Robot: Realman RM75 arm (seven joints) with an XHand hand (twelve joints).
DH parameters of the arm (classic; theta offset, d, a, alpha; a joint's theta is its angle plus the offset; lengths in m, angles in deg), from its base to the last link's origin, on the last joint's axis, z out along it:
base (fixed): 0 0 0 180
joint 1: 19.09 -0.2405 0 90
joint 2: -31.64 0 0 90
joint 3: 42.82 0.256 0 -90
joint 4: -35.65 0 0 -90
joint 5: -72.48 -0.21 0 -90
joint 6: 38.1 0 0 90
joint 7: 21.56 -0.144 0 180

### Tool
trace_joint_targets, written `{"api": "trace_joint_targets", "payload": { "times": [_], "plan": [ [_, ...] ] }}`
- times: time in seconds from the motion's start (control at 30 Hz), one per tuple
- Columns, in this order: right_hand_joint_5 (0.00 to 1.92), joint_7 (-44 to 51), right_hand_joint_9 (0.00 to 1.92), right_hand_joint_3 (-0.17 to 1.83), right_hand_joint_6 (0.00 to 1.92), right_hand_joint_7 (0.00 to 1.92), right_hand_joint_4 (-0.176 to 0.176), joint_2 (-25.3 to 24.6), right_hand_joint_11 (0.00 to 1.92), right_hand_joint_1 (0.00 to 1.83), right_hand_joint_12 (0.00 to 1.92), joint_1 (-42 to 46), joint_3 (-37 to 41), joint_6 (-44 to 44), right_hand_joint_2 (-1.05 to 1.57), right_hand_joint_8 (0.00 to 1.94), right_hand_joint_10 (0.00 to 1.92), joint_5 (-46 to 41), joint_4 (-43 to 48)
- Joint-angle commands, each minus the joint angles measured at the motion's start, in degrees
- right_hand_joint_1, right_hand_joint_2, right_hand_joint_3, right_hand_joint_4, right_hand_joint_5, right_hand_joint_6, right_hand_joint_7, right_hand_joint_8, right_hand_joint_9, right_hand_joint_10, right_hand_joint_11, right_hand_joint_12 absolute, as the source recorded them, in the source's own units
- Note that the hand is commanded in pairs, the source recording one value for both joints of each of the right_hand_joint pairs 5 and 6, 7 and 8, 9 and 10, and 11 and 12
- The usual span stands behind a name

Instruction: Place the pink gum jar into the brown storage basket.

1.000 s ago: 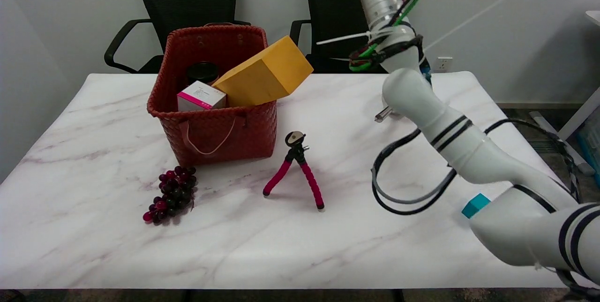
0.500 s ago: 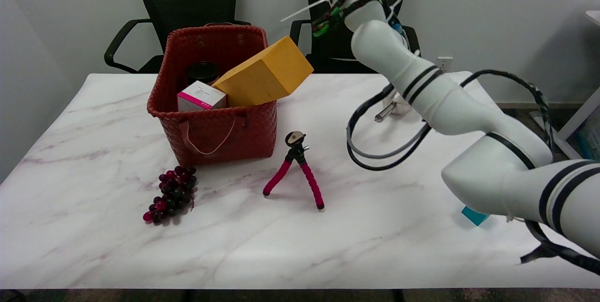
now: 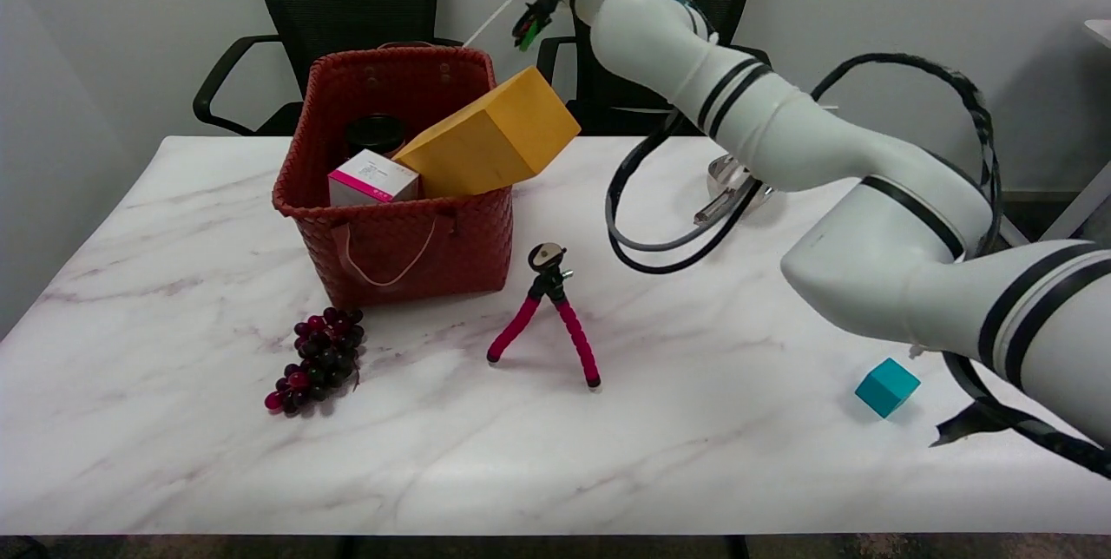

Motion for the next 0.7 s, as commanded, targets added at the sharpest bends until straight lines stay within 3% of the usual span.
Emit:
{"api": "trace_joint_targets", "payload": {
  "times": [0.03,0.7],
  "plan": [
    [0.97,-0.1,1.15,1.38,0.97,1.26,0.0,-8.2,0.93,1.29,0.93,-9.4,-8.9,10.7,0.38,1.26,1.15,0.8,-16.8],
    [0.84,0.3,1.09,1.19,0.84,1.18,0.0,-12.4,0.85,1.25,0.85,-13.0,-16.8,12.9,0.34,1.18,1.09,0.8,-24.3]
  ]
}}
